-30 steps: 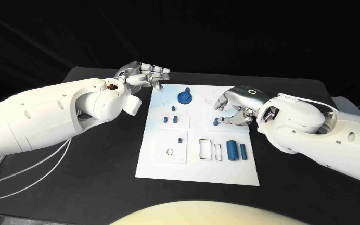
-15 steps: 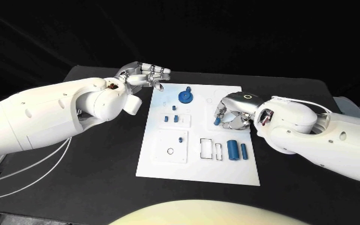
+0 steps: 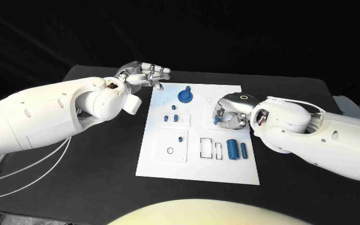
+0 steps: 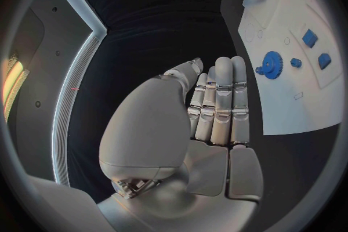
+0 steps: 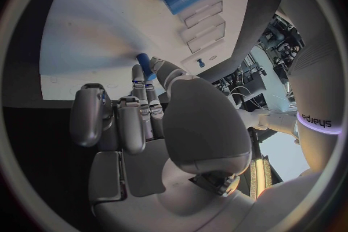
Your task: Assemble the parts on the task board
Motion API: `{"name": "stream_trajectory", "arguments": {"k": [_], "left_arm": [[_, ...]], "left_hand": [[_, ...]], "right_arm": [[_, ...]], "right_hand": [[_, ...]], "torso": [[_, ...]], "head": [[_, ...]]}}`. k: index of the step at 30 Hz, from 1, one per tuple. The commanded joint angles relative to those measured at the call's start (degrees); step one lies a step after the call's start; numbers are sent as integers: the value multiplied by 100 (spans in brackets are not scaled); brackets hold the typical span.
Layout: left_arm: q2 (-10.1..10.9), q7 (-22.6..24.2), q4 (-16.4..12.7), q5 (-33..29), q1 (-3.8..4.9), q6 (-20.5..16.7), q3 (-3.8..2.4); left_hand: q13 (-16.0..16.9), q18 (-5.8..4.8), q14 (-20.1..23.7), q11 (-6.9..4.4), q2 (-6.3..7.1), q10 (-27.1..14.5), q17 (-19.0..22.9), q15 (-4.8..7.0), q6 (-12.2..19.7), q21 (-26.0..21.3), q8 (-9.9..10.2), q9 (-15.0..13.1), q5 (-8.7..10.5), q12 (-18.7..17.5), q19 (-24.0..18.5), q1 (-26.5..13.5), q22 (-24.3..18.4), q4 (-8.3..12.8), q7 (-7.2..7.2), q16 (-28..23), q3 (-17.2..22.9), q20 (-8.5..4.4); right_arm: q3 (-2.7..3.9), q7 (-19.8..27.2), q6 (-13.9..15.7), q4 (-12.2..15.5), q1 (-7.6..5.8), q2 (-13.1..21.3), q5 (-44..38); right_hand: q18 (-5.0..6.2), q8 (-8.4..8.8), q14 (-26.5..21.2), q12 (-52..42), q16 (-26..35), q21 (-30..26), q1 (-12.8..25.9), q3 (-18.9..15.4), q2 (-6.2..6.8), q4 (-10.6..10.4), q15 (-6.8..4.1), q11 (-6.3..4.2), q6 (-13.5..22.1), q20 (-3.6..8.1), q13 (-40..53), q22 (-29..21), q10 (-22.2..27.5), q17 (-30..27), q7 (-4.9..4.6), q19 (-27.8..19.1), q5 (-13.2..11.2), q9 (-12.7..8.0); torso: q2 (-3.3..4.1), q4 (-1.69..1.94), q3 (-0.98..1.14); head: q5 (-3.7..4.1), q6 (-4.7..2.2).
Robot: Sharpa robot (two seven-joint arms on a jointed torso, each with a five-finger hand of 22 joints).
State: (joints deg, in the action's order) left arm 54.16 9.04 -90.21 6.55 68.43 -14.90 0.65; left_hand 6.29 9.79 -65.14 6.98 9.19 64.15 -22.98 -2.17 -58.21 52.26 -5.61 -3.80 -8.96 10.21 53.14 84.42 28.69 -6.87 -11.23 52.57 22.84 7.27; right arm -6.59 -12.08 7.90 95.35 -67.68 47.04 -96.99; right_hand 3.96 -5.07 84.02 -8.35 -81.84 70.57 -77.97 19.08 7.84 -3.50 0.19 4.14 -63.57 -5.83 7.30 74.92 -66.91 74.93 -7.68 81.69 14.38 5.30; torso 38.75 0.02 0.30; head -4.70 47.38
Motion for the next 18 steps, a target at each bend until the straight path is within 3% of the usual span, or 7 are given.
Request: {"name": "stream_trajectory", "arguments": {"k": [1, 18], "left_arm": [[-3, 8, -11, 20, 4, 99, -2], [3, -11, -15, 20, 4, 98, -2]], "left_hand": [[8, 75, 14, -3, -35, -36, 10, -21, 21, -40, 15, -2, 5, 23, 0, -42, -10, 1, 2, -40, -32, 35], [8, 75, 14, -3, -35, -36, 10, -21, 21, -40, 15, -2, 5, 23, 0, -42, -10, 1, 2, -40, -32, 35]], "right_arm": [[-1, -22, 35, -20, 10, -27, -75], [-2, -86, 140, -120, 43, -133, -138]], "right_hand": [[1, -29, 337, -28, -32, 29, 34, 23, -45, -13, -52, -5, -52, 7, -6, 771, -52, 195, 11, 30, -43, 8], [-24, -147, 350, -92, -77, 152, -85, 206, -177, 43, -146, -123, -355, 84, 0, 842, -370, 239, 130, 93, -143, 85]], "torso": [[-2, 4, 1], [-5, 0, -4]], "head": [[0, -8], [0, -12]]}}
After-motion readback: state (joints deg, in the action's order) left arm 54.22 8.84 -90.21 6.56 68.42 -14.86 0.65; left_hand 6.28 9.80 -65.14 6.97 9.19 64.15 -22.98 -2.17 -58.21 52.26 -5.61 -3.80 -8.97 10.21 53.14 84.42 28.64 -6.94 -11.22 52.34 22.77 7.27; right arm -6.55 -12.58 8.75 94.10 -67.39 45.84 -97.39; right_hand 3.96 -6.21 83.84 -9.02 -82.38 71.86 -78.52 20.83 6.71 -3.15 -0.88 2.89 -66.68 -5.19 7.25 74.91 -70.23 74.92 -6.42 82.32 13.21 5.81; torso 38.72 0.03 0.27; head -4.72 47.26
